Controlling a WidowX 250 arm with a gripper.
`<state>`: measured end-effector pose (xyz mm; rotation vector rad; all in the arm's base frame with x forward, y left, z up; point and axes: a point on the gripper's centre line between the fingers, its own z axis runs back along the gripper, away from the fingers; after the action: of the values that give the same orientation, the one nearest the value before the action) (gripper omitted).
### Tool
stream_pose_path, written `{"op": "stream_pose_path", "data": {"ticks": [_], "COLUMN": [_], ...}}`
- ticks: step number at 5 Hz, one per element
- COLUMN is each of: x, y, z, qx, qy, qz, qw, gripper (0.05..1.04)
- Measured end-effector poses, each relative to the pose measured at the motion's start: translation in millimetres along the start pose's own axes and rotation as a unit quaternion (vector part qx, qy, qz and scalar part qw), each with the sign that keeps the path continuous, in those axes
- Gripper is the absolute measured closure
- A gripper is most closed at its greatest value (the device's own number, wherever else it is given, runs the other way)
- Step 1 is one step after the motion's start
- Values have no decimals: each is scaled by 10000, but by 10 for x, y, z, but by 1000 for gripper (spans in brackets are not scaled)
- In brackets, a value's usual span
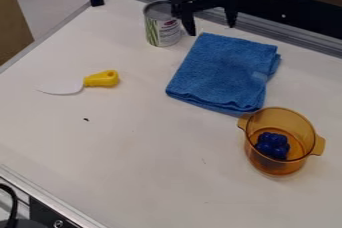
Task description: Move the blue cloth from the center of the table to the top center of the table.
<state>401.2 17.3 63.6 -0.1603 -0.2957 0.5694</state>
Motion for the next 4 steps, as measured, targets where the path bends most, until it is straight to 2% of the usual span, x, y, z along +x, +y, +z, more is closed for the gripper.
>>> {"op": "stream_pose_path", "data": {"ticks": [1,2,3,4], "x": [-102,-205,-411,-828], "y": [260,460,486,281], "z": [-71,-30,23,92], "qx": [178,146,35,-181], "qy": [56,206,437,869], "qz": [96,-41,-249,-810], "qw": [9998,9997,9987,9928], "gripper": [85,85,85,85]}}
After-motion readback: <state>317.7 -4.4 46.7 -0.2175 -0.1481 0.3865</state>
